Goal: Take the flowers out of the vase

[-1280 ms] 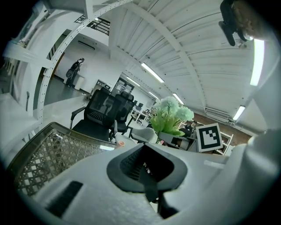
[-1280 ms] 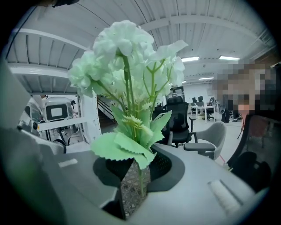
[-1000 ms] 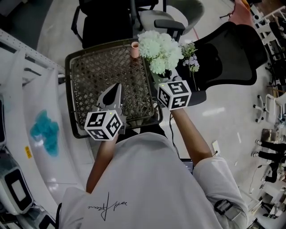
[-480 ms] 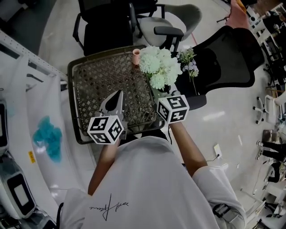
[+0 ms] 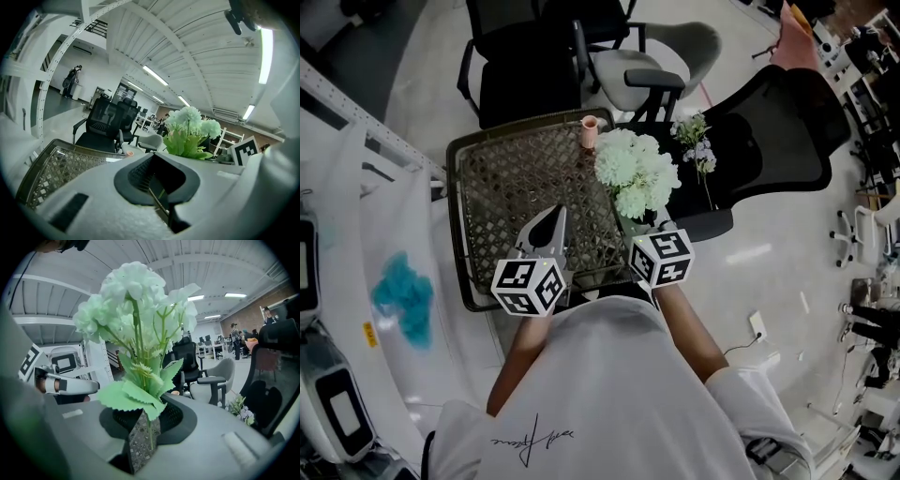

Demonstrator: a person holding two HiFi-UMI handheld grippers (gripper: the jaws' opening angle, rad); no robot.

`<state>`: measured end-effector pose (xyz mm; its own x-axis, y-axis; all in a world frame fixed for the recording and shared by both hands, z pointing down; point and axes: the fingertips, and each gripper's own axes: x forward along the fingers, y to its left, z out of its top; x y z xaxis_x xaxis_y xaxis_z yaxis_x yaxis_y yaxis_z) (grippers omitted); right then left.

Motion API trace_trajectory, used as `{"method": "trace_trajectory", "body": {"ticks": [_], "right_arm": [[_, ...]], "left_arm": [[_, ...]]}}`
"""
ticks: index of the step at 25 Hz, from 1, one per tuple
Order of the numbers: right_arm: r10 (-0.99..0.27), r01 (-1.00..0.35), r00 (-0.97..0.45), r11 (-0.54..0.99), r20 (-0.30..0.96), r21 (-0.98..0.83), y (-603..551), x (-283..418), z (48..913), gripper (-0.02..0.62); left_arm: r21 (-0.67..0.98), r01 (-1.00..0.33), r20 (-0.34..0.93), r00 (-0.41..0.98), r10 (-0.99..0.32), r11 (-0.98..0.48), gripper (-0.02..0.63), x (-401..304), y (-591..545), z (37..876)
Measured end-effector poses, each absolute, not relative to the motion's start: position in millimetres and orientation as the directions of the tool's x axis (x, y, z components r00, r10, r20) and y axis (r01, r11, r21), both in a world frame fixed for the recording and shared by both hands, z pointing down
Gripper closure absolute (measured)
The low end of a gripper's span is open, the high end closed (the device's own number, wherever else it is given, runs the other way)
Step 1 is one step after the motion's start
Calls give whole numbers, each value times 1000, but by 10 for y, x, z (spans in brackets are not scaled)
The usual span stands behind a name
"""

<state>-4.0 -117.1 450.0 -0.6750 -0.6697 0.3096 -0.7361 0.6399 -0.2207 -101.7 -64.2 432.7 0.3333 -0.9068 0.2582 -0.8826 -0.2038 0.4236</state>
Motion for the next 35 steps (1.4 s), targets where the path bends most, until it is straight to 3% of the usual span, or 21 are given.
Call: {"method": "trace_trajectory", "body": {"ticks": [16, 19, 35], "right_arm": [[-654, -710, -700, 681, 288, -180, -797, -109, 4298, 509], [-632, -683, -719, 721, 289, -123, -737, -160, 4251, 512], [-497, -552, -822, 817, 279, -168, -487, -305, 4174, 515]], "left_arm": [[447, -859, 229, 381, -895, -251, 604, -1056, -547, 4254], [439, -860, 237, 390, -890, -260, 604, -1049, -532, 4269], [428, -864, 249, 395, -884, -266, 606, -1106, -423, 4290]]}}
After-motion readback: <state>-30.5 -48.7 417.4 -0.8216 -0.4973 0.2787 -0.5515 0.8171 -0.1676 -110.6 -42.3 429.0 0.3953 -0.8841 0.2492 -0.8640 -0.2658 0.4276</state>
